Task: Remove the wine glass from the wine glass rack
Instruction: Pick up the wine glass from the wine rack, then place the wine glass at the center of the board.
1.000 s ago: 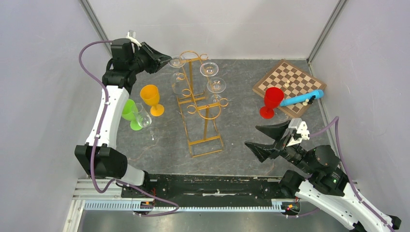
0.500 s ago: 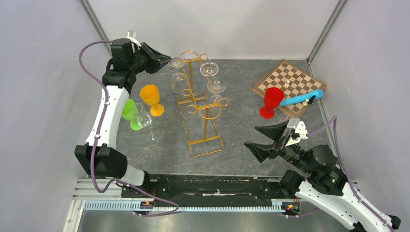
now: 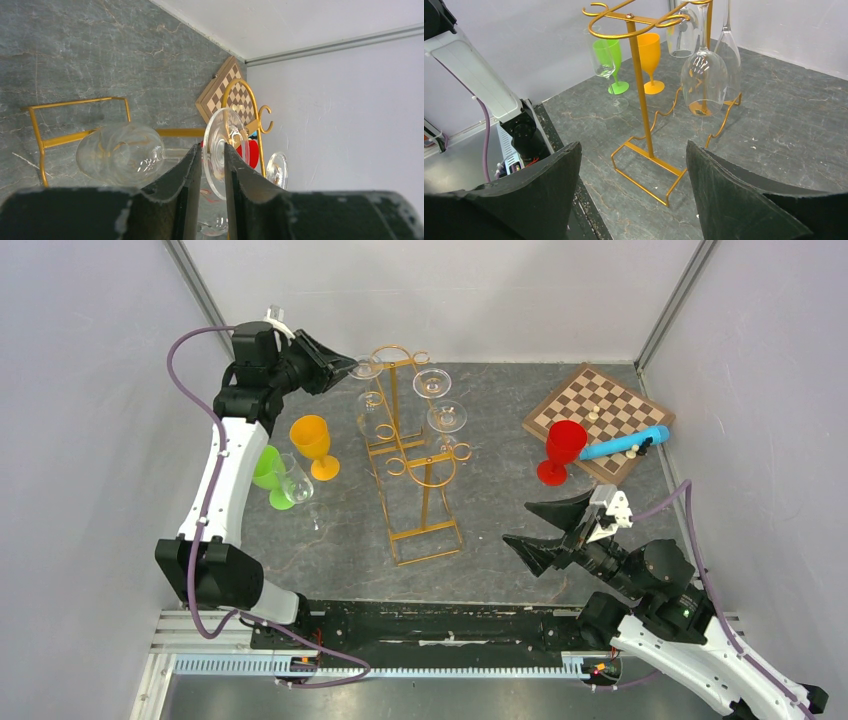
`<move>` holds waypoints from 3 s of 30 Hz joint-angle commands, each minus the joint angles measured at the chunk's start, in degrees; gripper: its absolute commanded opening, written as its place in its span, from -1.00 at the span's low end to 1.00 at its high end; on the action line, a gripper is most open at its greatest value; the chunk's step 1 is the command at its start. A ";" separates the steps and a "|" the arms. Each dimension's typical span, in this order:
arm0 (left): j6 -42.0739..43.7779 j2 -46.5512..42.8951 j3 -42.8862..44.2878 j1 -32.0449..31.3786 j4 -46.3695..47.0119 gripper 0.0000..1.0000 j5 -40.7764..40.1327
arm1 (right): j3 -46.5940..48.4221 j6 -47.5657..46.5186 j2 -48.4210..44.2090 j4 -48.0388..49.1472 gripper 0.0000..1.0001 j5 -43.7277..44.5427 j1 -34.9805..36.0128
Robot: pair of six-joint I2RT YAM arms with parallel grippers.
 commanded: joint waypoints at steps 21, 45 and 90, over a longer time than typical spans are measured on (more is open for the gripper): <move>-0.23 -0.38 4.87 -0.39 -0.49 -0.95 2.68 | -0.34 0.47 0.35 3.38 0.58 -0.05 -0.02; 0.62 -3.25 8.82 1.76 -2.39 -0.95 0.17 | -0.19 0.66 0.08 3.13 0.58 0.22 -0.07; 30.21 -7.96 31.79 -19.47 -16.05 -0.95 10.50 | 37.84 13.78 23.01 -21.95 0.96 5.48 -0.01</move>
